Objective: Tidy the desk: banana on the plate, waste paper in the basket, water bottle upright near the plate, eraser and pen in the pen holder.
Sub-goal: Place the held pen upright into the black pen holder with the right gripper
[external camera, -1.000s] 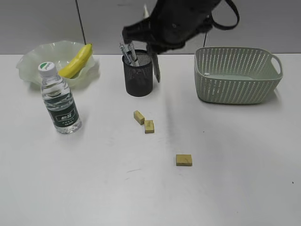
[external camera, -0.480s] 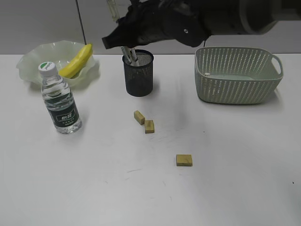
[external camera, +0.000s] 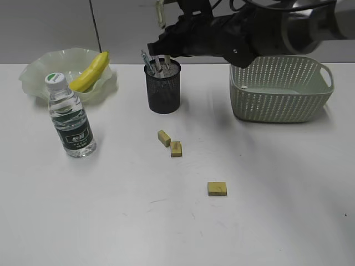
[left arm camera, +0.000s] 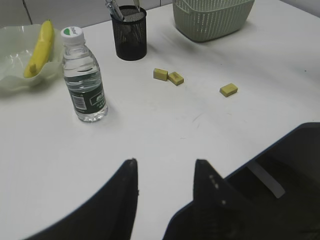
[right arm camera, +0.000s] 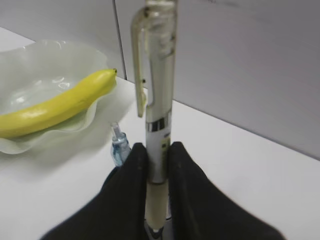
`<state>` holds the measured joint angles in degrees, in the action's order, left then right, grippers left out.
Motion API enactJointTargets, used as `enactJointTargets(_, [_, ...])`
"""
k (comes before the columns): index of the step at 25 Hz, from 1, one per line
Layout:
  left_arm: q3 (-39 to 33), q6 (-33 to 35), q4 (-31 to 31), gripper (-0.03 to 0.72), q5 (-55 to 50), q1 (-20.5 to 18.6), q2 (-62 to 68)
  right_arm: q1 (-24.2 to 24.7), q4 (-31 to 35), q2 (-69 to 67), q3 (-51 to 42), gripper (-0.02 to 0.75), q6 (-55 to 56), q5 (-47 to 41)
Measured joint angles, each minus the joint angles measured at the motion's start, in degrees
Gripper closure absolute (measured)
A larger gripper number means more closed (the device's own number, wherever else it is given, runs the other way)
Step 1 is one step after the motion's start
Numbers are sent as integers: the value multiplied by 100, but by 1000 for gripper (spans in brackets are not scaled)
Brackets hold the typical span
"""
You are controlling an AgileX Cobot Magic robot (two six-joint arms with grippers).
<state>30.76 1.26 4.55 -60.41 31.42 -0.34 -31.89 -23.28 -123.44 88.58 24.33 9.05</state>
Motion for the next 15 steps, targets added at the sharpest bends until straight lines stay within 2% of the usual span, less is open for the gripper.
enactJointTargets(11, [0,0,0,405,0,0,0,26,0,-570,395,622,0,-30])
enactJointTargets(13, [0,0,0,405,0,0,0,26,0,-570,406,569,0,-96])
enactJointTargets(15, [0,0,0,405,0,0,0,26,0,-570,412,461,0,-188])
